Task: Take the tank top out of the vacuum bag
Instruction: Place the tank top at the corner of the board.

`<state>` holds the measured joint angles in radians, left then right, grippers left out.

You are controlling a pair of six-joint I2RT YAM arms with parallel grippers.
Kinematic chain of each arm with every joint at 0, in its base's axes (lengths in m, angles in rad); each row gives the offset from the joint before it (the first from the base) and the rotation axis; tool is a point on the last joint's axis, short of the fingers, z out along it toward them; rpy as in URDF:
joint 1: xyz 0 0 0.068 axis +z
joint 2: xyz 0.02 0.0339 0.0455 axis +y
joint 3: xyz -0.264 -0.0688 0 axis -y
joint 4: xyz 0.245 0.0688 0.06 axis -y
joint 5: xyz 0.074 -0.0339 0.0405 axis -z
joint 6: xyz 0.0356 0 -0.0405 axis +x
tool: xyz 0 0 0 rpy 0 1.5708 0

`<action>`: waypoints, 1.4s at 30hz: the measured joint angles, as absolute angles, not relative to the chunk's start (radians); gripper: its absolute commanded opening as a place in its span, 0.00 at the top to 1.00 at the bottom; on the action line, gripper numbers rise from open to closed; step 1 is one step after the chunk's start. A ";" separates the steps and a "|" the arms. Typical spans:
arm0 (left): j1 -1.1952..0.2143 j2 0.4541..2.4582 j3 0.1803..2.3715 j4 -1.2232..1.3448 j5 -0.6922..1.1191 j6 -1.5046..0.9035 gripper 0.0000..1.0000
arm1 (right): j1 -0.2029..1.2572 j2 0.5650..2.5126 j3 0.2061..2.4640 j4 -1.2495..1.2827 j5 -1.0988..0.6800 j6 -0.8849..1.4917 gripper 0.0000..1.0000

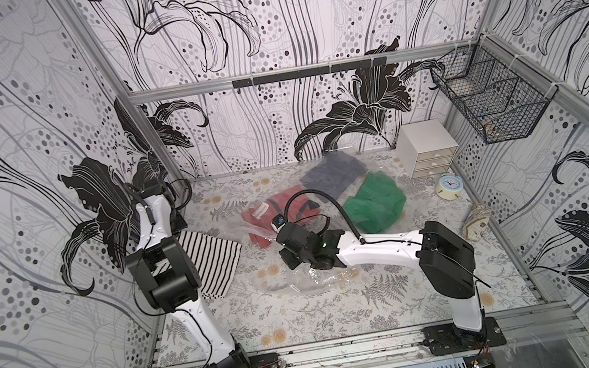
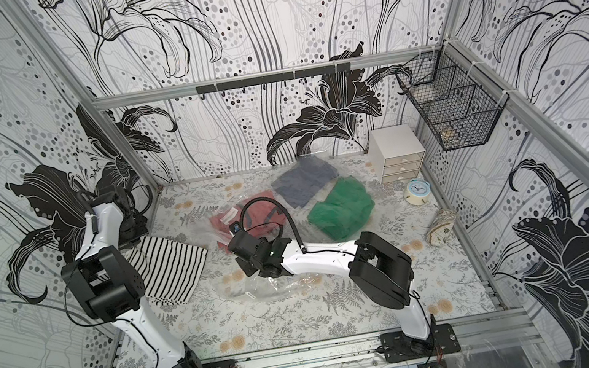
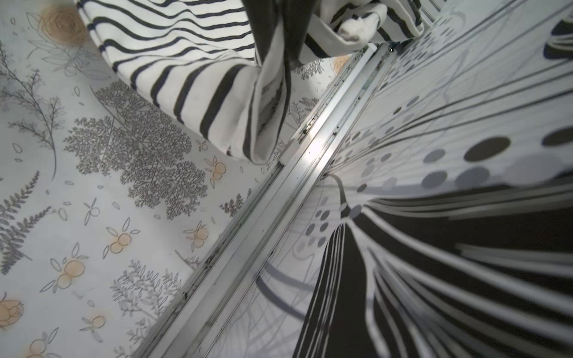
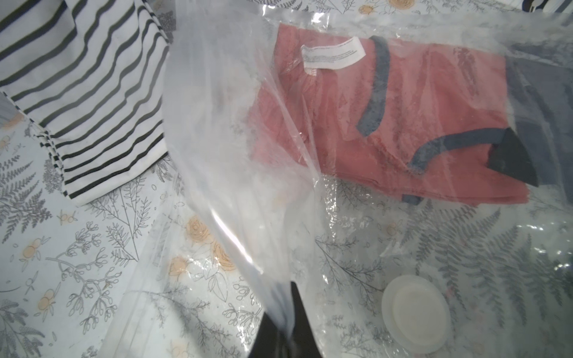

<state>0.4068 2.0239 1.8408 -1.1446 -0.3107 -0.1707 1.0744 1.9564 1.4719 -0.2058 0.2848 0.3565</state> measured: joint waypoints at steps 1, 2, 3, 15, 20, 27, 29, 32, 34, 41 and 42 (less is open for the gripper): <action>0.387 2.053 1.871 -1.142 -0.324 -0.159 1.00 | 1.069 1.951 1.464 -0.205 0.286 0.359 1.00; 0.367 2.078 1.894 -1.143 -0.336 -0.147 1.00 | 1.064 1.946 1.458 -0.204 0.289 0.362 1.00; 0.342 2.107 1.923 -1.145 -0.347 -0.137 1.00 | 1.059 1.942 1.451 -0.204 0.291 0.366 1.00; 0.168 2.385 2.265 -1.134 -0.477 0.060 1.00 | 1.052 1.930 1.430 -0.194 0.296 0.377 1.00; 0.162 2.453 2.350 -1.088 -0.479 0.159 1.00 | 1.052 1.924 1.422 -0.188 0.297 0.377 1.00; 0.139 2.545 2.432 -0.991 -0.479 0.255 1.00 | 1.052 1.906 1.415 -0.186 0.307 0.377 1.00; 0.125 2.550 2.432 -0.953 -0.485 0.282 1.00 | 1.052 1.905 1.415 -0.186 0.309 0.377 1.00; 0.094 2.552 2.432 -0.866 -0.505 0.345 1.00 | 1.052 1.905 1.415 -0.186 0.311 0.377 1.00; 0.069 2.561 2.453 -0.811 -0.509 0.378 1.00 | 1.052 1.905 1.415 -0.186 0.311 0.376 1.00; 0.019 2.588 2.477 -0.660 -0.503 0.455 0.84 | 1.052 1.905 1.415 -0.186 0.316 0.376 1.00; 0.019 2.596 2.477 -0.647 -0.505 0.472 0.71 | 1.052 1.905 1.415 -0.186 0.316 0.376 1.00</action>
<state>0.0185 2.5958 2.4771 -0.6472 -0.5049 0.4721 1.0523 1.9045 1.4151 -0.1860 0.3157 0.3759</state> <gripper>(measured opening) 0.122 0.047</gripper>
